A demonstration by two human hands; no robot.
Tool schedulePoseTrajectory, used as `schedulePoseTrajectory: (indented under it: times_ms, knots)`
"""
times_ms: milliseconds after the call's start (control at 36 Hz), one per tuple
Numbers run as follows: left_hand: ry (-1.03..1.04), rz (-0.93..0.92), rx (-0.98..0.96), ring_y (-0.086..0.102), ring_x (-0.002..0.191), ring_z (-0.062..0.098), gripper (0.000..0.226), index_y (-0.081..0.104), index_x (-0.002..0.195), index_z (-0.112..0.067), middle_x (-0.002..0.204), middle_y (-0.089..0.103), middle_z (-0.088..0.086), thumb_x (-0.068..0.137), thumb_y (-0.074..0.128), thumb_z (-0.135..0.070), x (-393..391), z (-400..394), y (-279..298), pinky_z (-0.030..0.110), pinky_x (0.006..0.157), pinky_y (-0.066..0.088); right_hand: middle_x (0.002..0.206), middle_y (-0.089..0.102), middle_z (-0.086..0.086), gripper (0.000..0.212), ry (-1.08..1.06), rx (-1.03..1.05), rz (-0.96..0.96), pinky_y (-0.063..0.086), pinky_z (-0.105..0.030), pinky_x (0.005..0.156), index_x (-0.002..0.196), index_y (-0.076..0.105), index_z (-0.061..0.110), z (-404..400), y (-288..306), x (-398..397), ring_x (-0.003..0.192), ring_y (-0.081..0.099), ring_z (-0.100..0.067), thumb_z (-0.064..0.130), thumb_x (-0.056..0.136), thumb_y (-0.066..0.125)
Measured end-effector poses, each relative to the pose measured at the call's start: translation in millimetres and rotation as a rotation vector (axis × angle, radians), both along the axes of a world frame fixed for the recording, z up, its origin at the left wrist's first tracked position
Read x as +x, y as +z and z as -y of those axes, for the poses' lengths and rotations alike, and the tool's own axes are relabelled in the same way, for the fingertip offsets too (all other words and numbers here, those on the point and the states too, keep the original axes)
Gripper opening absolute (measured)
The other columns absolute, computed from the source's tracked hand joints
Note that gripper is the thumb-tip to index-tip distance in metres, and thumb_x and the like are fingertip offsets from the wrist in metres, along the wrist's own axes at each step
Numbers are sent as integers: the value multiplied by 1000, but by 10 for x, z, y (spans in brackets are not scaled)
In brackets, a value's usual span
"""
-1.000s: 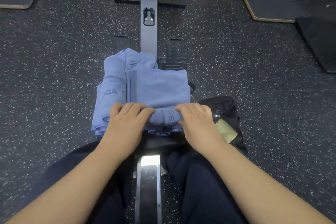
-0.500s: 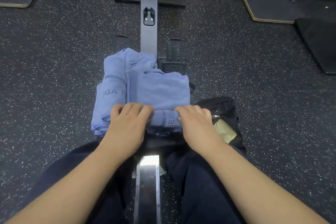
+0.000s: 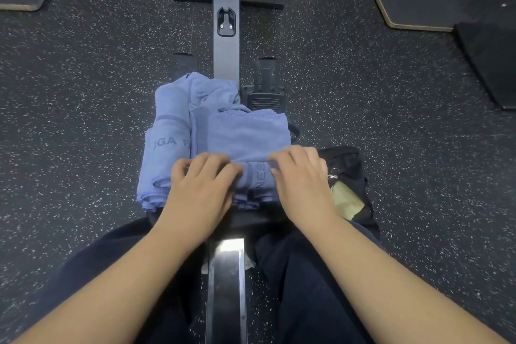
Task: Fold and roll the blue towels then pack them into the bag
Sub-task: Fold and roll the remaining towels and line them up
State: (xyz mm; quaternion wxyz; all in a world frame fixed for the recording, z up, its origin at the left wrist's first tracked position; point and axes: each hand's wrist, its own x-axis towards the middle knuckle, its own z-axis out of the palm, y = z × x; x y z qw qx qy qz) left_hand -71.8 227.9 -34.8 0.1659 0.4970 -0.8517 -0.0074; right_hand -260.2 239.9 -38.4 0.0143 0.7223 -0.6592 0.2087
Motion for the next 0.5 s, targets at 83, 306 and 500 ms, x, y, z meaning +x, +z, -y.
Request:
schedulePoseTrajectory:
  times_ms: [83,306,500]
  knots:
    - [15,21,31,51,101,24,45,63,101,-22,108,59,-1,61,82,-19,-4,7,22,39,81,28,88,58,-2,27,64,-64,-4,34,-34,68,92,62,16,-3,48,32,83,41,-23,1,71,69]
    - [43,16,50,50,104,25,49,61,106,-21,109,58,1,62,81,-23,0,42,35,41,83,29,88,57,-1,18,151,-18,22,33,-30,71,91,64,16,-20,44,29,87,41,-20,17,76,55]
    - [54,9,-2,54,102,26,34,60,108,-21,109,58,0,75,67,-23,-18,92,-20,39,80,28,97,57,0,35,145,31,-1,34,-30,76,99,63,18,-7,46,35,93,43,-20,14,66,75]
